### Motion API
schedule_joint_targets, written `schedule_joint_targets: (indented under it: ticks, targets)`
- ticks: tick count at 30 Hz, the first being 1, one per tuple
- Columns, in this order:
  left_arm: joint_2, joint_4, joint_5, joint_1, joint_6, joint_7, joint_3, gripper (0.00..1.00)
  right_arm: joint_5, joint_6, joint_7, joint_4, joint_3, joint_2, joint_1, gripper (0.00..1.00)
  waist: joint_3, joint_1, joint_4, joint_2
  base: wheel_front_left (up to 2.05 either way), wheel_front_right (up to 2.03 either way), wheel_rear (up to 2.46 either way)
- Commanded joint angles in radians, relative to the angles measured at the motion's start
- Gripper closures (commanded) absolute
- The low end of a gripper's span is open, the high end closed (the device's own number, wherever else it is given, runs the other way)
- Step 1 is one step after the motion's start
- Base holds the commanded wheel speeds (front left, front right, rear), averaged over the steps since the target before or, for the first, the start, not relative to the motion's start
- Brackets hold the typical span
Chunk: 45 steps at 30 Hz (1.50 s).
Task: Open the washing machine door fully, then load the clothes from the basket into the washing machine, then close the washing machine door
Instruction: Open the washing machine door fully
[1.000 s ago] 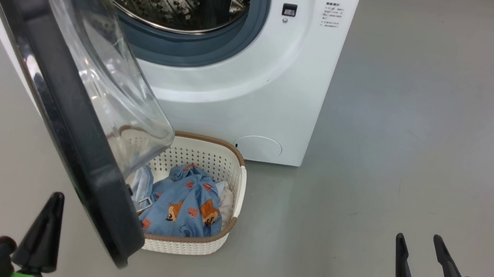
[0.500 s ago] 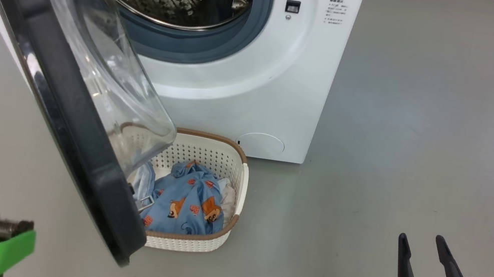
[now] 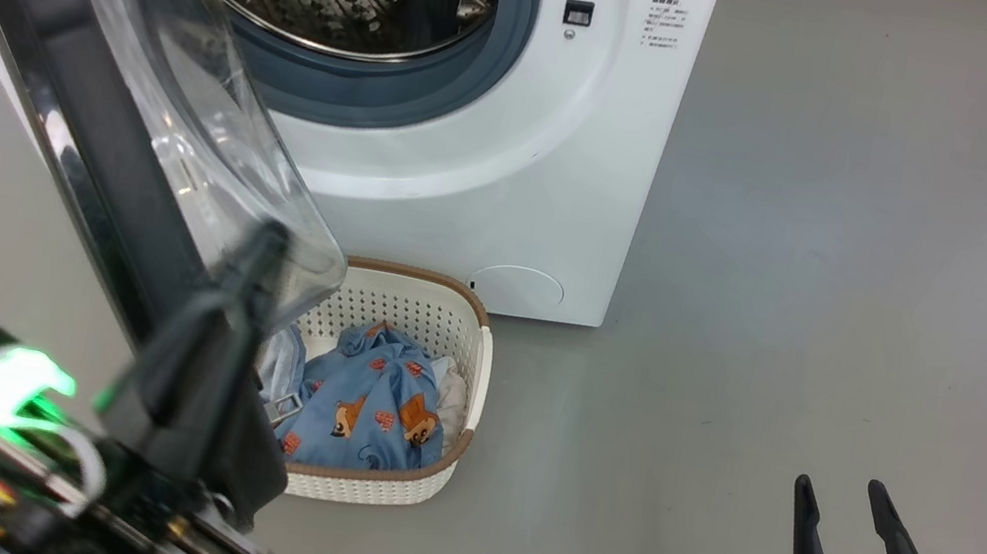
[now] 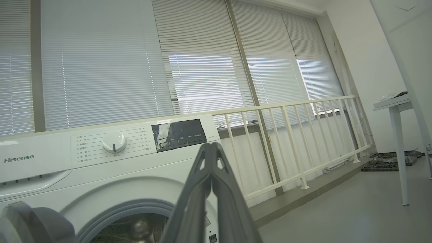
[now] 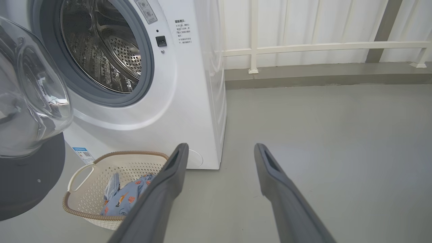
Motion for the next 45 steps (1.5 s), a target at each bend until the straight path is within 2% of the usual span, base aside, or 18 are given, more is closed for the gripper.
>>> schedule_joint_targets:
  ticks: [1,9,20,30,37,45]
  targets:
    - [0.022,-0.03,0.005,-0.007,-0.003,-0.003,0.004,1.0,0.008,0.002,-0.005,-0.017,0.024,-0.002,-0.031,0.0,0.0,0.0,0.001,-0.0001,0.0,0.0,0.0]
    - [0.026,0.031,0.0,0.045,-0.003,-0.003,-0.152,1.0,0.012,0.002,-0.005,-0.003,0.026,-0.002,-0.032,0.0,-0.003,0.0,0.007,-0.0001,0.0,0.0,0.0]
    - [0.026,0.187,-0.045,0.085,-0.003,-0.003,-0.222,1.0,0.018,0.002,-0.005,0.007,0.031,-0.002,-0.033,0.0,0.003,0.0,0.009,-0.0001,0.0,0.0,0.0]
    - [-0.014,0.369,-0.038,0.086,-0.003,-0.003,-0.176,1.0,0.015,0.002,-0.005,0.007,0.036,-0.002,-0.042,0.0,0.02,0.0,0.001,-0.0001,0.0,0.0,0.0]
    - [-0.052,0.492,-0.065,0.075,-0.003,-0.003,-0.079,1.0,0.02,0.002,-0.005,0.011,0.039,-0.002,-0.044,0.0,0.018,0.0,-0.007,-0.0001,0.0,0.0,0.0]
    - [-0.074,0.554,-0.067,0.044,-0.003,-0.003,-0.011,1.0,0.025,0.002,-0.005,0.009,0.04,-0.002,-0.043,0.0,0.023,0.0,-0.012,-0.0001,0.0,0.0,0.0]
